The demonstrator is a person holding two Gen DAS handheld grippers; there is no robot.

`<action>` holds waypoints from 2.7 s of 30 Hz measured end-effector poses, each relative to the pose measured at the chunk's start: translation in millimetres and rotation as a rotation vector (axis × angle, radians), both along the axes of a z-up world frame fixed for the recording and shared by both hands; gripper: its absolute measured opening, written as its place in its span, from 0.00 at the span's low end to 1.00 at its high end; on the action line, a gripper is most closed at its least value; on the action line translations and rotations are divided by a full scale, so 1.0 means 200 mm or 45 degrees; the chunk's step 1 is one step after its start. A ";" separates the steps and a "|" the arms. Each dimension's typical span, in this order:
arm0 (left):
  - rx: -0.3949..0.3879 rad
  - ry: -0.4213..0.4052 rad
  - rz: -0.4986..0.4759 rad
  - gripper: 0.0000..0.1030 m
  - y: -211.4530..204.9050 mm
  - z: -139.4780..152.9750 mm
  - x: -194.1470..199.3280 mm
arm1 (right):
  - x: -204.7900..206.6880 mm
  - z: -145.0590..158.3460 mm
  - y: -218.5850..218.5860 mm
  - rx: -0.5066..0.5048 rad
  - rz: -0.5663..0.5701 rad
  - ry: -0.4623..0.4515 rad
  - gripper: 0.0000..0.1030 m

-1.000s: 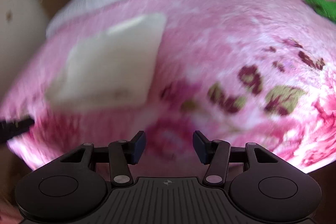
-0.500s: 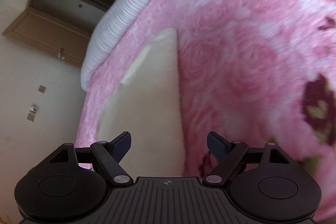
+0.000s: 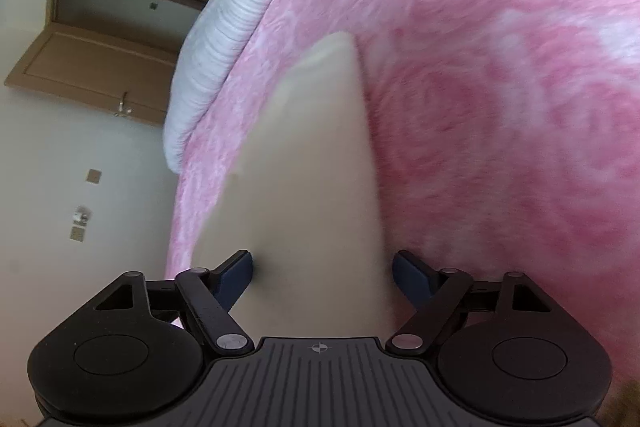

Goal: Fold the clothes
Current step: 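Lift the folded cream sweater with both grippers and carry it across the bed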

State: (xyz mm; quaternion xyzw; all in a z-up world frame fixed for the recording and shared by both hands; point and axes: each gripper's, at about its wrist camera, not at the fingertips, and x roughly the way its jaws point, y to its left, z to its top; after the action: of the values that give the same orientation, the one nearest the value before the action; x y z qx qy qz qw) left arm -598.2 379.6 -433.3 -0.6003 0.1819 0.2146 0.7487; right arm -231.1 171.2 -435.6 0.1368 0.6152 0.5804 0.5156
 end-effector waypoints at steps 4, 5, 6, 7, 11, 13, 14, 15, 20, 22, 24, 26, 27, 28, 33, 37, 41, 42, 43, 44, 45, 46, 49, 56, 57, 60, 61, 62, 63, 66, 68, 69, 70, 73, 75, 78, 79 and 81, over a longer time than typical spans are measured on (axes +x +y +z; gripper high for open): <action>-0.006 -0.009 -0.038 0.65 0.03 -0.02 0.05 | -0.01 -0.04 0.07 0.017 0.026 0.033 0.70; -0.007 -0.012 -0.048 0.65 0.04 -0.03 0.07 | -0.02 -0.04 0.08 0.023 0.035 0.036 0.69; -0.009 -0.014 -0.057 0.65 0.05 -0.03 0.08 | -0.02 -0.05 0.09 0.034 0.049 0.034 0.67; -0.010 -0.016 -0.067 0.63 0.05 -0.04 0.09 | -0.02 -0.06 0.10 0.045 0.063 0.034 0.64; 0.008 -0.014 -0.104 0.54 0.07 -0.05 0.14 | -0.01 -0.10 0.11 0.095 0.103 0.053 0.53; 0.035 -0.011 -0.111 0.52 0.05 -0.04 0.14 | -0.01 -0.11 0.09 0.121 0.106 0.052 0.48; 0.037 -0.011 -0.108 0.49 0.05 -0.04 0.14 | -0.01 -0.12 0.08 0.130 0.103 0.052 0.47; 0.029 -0.015 -0.101 0.48 0.05 -0.04 0.14 | -0.01 -0.12 0.07 0.127 0.096 0.057 0.47; -0.099 -0.003 -0.050 0.41 0.08 -0.03 0.13 | -0.01 -0.08 0.11 -0.024 0.046 0.114 0.45; -0.137 0.026 -0.038 0.39 0.09 0.01 0.14 | -0.01 -0.03 0.14 -0.127 0.033 0.129 0.44; -0.180 0.042 -0.026 0.37 0.12 0.06 0.13 | -0.03 0.04 0.19 -0.223 0.034 0.108 0.42; -0.208 0.051 -0.019 0.37 0.17 0.11 0.10 | -0.06 0.13 0.23 -0.278 0.042 0.094 0.41; -0.217 0.049 -0.014 0.36 0.19 0.15 0.07 | -0.06 0.17 0.26 -0.295 0.044 0.103 0.40; -0.225 0.045 -0.009 0.36 0.22 0.19 0.04 | -0.08 0.22 0.28 -0.306 0.048 0.114 0.40; -0.267 0.040 0.040 0.36 0.38 0.39 -0.28 | -0.25 0.43 0.44 -0.330 0.086 0.159 0.39; -0.264 0.030 0.090 0.36 0.55 0.55 -0.65 | -0.54 0.58 0.65 -0.321 0.137 0.179 0.39; -0.241 0.039 0.126 0.36 0.80 0.67 -1.07 | -0.94 0.68 0.91 -0.291 0.166 0.205 0.39; -0.230 0.049 0.131 0.36 0.89 0.69 -1.19 | -1.04 0.70 0.98 -0.284 0.173 0.212 0.39; -0.219 0.061 0.137 0.36 0.97 0.71 -1.29 | -1.14 0.73 1.04 -0.277 0.180 0.218 0.39; -0.208 0.073 0.143 0.36 1.04 0.72 -1.38 | -1.24 0.74 1.12 -0.265 0.189 0.225 0.39; -0.188 0.086 0.147 0.36 1.13 0.74 -1.46 | -1.33 0.74 1.21 -0.242 0.199 0.229 0.39; -0.165 0.100 0.151 0.36 1.22 0.75 -1.53 | -1.41 0.74 1.30 -0.222 0.207 0.232 0.39; -0.093 0.136 0.164 0.36 1.48 0.79 -1.74 | -1.66 0.71 1.58 -0.163 0.231 0.240 0.39; 0.069 0.175 0.162 0.36 1.95 0.75 -1.95 | -1.83 0.68 2.29 0.032 0.286 0.154 0.39; 0.074 0.185 0.156 0.36 1.98 0.70 -1.96 | -1.86 0.66 2.35 0.054 0.310 0.134 0.39; 0.090 0.217 0.141 0.36 2.07 0.56 -1.98 | -1.93 0.55 2.48 0.113 0.335 0.108 0.39; 0.095 0.227 0.136 0.37 2.10 0.51 -1.99 | -1.95 0.50 2.49 0.119 0.332 0.105 0.39; 0.100 0.238 0.131 0.37 2.13 0.47 -2.00 | -1.97 0.44 2.51 0.121 0.330 0.103 0.39; 0.105 0.248 0.125 0.37 2.16 0.42 -2.01 | -2.00 0.38 2.55 0.100 0.329 0.097 0.39; 0.121 0.280 0.110 0.39 2.25 0.28 -2.03 | -2.09 0.17 2.63 -0.093 0.338 0.048 0.44; 0.131 0.301 0.099 0.45 2.31 0.18 -2.05 | -2.14 0.05 2.68 -0.207 0.345 0.017 0.55; 0.126 0.289 0.108 0.45 2.32 0.16 -2.07 | -2.16 0.02 2.67 -0.201 0.354 0.006 0.62; 0.114 0.275 0.119 0.45 2.31 0.16 -2.08 | -2.16 0.03 2.66 -0.177 0.352 -0.011 0.64; 0.114 0.271 0.135 0.46 2.27 0.20 -2.13 | -2.16 0.06 2.62 -0.172 0.376 -0.069 0.66; 0.112 0.267 0.152 0.45 2.23 0.23 -2.17 | -2.13 0.08 2.56 -0.177 0.372 -0.086 0.67; 0.095 0.268 0.186 0.48 2.12 0.25 -2.25 | -2.10 0.10 2.44 -0.195 0.355 -0.087 0.67; 0.086 0.262 0.192 0.49 2.08 0.25 -2.28 | -2.09 0.10 2.41 -0.203 0.354 -0.087 0.67; 0.065 0.247 0.205 0.50 2.03 0.24 -2.31 | -2.08 0.14 2.34 -0.208 0.349 -0.073 0.67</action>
State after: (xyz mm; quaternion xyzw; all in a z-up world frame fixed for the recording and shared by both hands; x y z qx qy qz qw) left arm -1060.2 785.1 -385.4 -0.5700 0.1992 0.3356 0.7231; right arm -646.7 640.0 -408.5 -0.0075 0.6583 0.5972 0.4583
